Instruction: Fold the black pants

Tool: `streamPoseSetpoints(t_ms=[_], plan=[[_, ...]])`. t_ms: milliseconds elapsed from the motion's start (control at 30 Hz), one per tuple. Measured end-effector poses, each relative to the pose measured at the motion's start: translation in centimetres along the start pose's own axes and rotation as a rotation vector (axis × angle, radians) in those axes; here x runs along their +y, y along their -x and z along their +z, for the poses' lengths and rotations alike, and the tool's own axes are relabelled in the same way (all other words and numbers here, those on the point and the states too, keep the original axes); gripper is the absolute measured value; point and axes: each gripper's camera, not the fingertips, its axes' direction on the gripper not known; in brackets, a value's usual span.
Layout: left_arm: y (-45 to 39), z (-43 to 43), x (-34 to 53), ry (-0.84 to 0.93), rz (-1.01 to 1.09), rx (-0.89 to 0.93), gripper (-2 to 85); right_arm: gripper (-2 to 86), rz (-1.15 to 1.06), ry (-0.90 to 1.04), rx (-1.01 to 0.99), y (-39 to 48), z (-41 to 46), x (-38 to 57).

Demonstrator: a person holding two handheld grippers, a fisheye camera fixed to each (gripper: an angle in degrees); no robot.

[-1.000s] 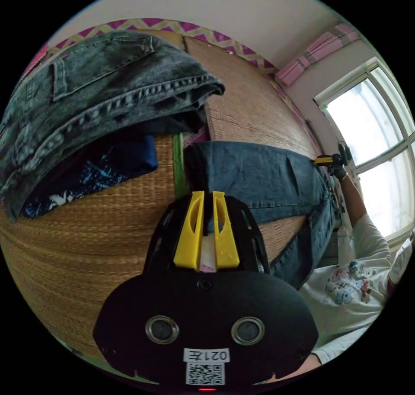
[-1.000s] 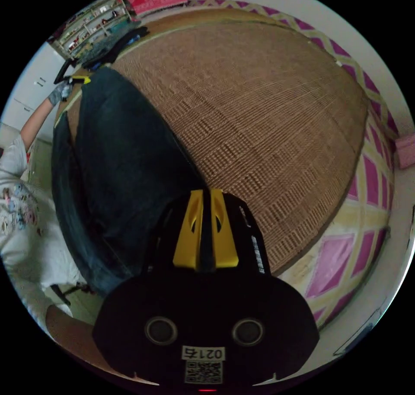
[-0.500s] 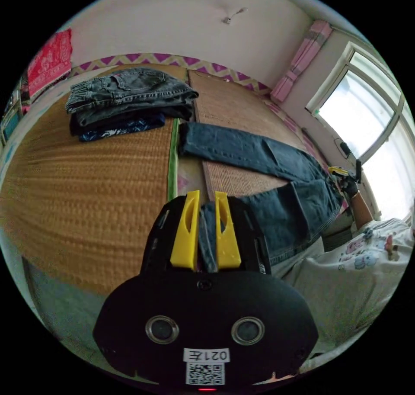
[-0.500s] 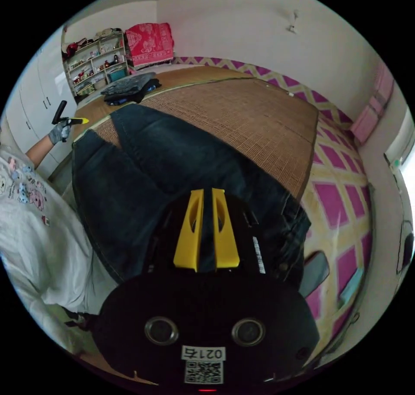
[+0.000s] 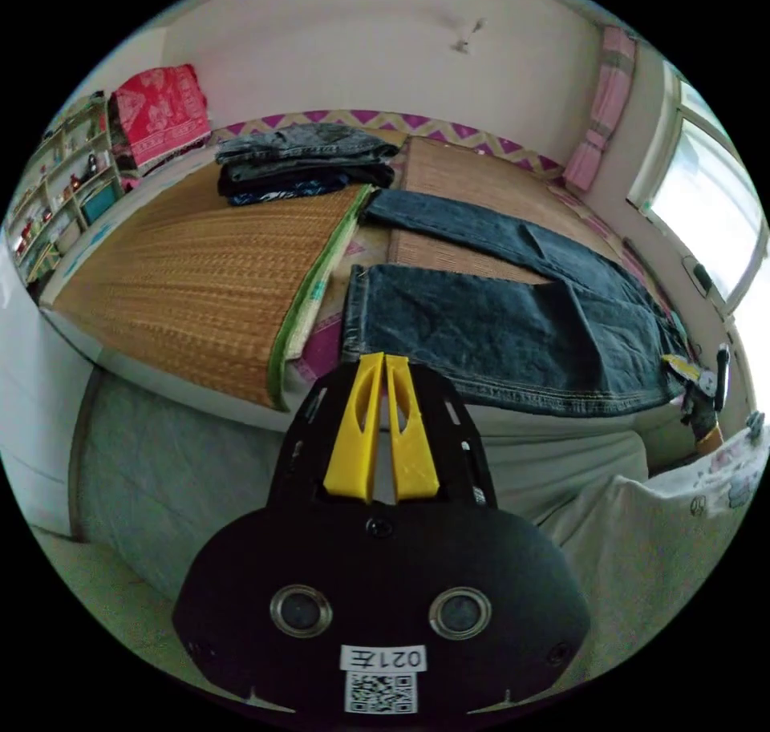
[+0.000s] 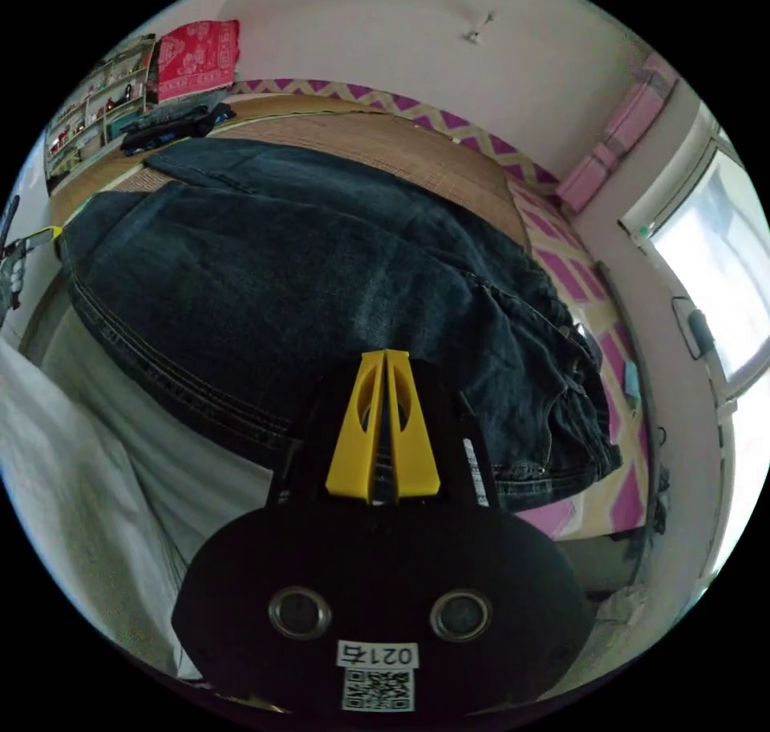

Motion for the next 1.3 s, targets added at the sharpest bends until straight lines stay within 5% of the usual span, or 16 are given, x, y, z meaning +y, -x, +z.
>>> streamPoseSetpoints(t_ms=[367,800,1300], plan=[[7.2,-1.2,7.4,-0.076,-0.404,0.431,7.7,6.2,0.537,-0.141,-0.143,-10.4,-6.7,12.2],[8.3,-0.1,7.7,-0.050,-0.427,0.475,6.5,6.0,1.253,-0.248,-0.491,-24.6,-5.8,34.4],[9.7,0.9,5.7,-0.034,-0.458,0.494,6.1,6.7,1.287,-0.245,-0.672,-33.1,1.1,35.9]])
